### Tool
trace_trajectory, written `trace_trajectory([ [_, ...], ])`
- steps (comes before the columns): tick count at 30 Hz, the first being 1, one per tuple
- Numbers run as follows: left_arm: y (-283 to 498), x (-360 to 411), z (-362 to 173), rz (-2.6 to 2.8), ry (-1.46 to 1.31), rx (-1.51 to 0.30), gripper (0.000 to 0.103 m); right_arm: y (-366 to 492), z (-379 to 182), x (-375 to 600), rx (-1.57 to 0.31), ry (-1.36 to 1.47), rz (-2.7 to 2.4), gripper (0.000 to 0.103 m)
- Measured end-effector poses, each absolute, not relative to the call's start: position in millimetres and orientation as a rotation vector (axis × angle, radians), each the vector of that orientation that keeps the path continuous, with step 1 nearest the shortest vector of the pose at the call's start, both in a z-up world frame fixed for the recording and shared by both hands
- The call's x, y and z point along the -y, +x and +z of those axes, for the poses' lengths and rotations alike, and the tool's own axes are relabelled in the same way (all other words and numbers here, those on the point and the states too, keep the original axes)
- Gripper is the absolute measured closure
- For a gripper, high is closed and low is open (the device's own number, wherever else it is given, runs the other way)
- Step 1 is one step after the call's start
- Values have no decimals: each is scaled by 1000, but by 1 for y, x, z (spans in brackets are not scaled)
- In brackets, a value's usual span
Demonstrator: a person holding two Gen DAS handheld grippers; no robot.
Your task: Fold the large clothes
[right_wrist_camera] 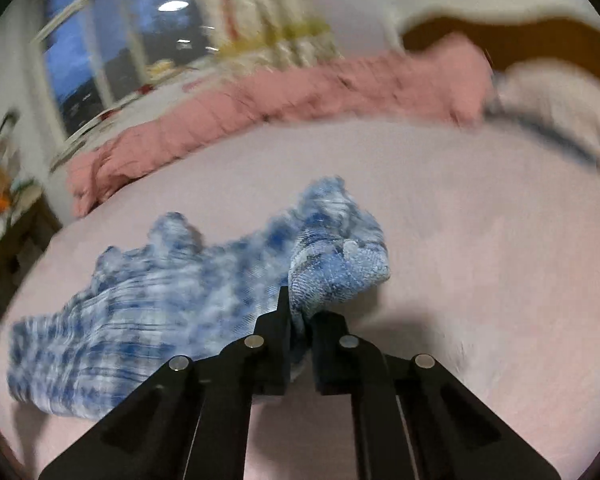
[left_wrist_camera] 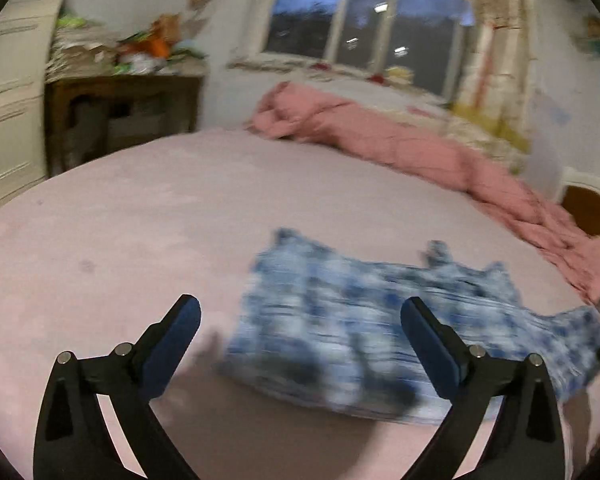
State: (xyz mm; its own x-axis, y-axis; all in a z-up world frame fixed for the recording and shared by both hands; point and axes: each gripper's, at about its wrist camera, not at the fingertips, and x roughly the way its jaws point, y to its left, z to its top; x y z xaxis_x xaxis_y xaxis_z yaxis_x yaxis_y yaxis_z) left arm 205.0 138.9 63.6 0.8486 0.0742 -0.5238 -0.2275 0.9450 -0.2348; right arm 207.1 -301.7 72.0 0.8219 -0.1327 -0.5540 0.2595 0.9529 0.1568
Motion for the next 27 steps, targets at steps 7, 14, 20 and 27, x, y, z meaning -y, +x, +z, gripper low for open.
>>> trace_trajectory([
  [7,212,-155,50,231,-317,-625,10,214,99,183,-513,15,56,95],
  [14,228,-162,26,258,-332,-795,10,252,37,111,-755,-92,198,95],
  [20,233,-156,10,127,-379,-863,10,243,46,118,-770,-52,340,73],
  [27,227,-148,13,208,-342,-851,21,220,73,134,-690,32,407,71],
])
